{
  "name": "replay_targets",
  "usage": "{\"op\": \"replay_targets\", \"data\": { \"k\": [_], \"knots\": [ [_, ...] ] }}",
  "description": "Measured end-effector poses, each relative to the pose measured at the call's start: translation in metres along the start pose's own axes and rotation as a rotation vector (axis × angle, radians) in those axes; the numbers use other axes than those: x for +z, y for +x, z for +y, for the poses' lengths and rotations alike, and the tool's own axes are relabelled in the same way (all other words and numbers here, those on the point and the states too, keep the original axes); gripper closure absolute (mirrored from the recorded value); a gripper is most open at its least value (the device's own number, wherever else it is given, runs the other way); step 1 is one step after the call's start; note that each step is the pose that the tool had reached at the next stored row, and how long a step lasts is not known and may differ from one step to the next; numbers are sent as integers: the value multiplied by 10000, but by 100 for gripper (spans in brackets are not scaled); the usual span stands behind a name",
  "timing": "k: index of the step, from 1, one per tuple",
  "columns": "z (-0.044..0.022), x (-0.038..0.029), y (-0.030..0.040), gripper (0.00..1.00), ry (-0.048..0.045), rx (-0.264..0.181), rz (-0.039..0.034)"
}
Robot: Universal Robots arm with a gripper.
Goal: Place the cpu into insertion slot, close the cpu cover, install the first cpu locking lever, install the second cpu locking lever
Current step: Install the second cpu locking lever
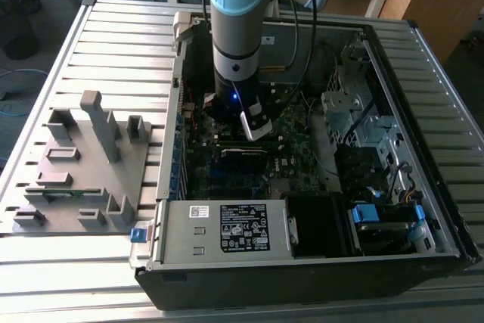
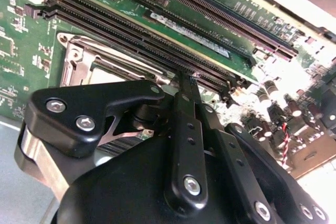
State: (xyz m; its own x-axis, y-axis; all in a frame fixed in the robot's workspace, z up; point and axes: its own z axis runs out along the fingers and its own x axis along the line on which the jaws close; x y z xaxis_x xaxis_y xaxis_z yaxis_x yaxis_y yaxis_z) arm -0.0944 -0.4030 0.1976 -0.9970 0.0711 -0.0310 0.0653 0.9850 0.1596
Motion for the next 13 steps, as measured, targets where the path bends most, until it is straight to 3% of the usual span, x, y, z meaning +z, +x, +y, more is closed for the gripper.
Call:
{"op": "replay_targets", "data": {
  "k": [4,11,13],
  "knots": [
    [-1,4,5,90,-73,7,6],
    [-4,17,15,90,-314,13,19],
    [-4,24,18,90,-344,15,20]
  ]
}}
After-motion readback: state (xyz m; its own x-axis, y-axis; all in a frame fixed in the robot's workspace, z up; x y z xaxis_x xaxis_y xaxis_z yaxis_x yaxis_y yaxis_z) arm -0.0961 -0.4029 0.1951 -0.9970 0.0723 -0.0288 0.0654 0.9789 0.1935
